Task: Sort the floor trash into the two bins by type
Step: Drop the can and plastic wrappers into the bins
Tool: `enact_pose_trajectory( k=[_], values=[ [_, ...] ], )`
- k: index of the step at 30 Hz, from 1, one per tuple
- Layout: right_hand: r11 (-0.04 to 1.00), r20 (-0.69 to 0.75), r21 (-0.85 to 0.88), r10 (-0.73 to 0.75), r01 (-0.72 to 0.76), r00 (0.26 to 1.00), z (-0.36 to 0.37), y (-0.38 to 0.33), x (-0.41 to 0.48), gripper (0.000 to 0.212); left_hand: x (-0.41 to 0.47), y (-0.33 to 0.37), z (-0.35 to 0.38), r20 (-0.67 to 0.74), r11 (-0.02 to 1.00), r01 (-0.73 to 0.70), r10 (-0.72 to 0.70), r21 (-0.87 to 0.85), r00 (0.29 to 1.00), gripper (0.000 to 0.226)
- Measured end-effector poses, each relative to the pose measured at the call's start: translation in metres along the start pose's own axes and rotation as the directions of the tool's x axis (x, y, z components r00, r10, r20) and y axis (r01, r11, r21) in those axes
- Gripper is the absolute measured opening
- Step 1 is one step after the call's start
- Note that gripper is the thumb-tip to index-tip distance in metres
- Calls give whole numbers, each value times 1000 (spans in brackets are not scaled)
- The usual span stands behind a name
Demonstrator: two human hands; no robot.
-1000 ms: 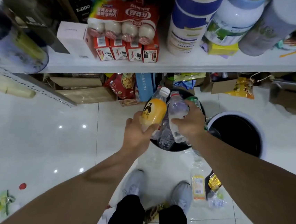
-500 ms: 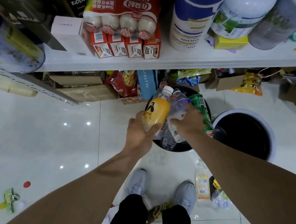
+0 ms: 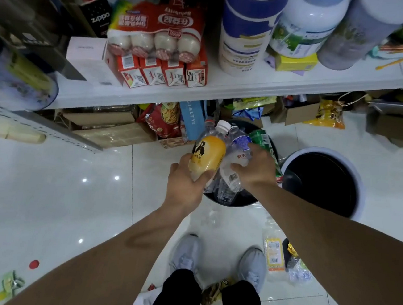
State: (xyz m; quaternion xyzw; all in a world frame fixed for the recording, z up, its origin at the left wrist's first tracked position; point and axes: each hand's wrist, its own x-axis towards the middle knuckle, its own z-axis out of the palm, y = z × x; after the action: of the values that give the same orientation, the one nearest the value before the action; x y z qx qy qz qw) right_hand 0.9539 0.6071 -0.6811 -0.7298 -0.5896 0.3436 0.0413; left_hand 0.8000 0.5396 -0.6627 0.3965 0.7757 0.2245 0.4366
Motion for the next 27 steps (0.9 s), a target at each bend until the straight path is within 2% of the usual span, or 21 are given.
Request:
enact_pose_trajectory(
  k=[3, 6, 8, 11, 13, 20, 25, 27],
  values=[
    [998, -30, -15, -53, 53, 998, -17, 9, -10, 53, -6, 12, 2, 37, 1000, -18, 18, 17, 999, 63],
    [997, -63, -64, -47, 43, 997, -45, 23, -27, 38, -17, 33, 9, 82, 997, -68, 64, 43, 995, 60],
    [982, -78, -174, -92, 78, 993, -66, 38, -39, 40, -24, 48, 17, 101, 990, -113, 103, 90, 990, 59],
    [885, -33, -435, -203, 169, 979, -97, 68, -54, 52, -35, 69, 37, 121, 969, -193, 175, 157, 977, 60],
    [844, -2, -517, -167, 143, 986, -119, 92, -62, 60, -45, 84, 58, 135, 937, -248, 220, 246, 966, 57],
    [861, 31, -509, 2, 14, 1000, -171, 182, -90, 62, -85, 124, 148, 195, 802, -383, 329, 459, 924, 57],
    [878, 51, -478, 47, -17, 998, -178, 234, -97, 61, -99, 133, 206, 249, 732, -374, 280, 570, 927, 60],
    [887, 61, -461, 50, -16, 997, -179, 249, -97, 60, -101, 136, 221, 253, 741, -348, 244, 574, 936, 59]
  ],
)
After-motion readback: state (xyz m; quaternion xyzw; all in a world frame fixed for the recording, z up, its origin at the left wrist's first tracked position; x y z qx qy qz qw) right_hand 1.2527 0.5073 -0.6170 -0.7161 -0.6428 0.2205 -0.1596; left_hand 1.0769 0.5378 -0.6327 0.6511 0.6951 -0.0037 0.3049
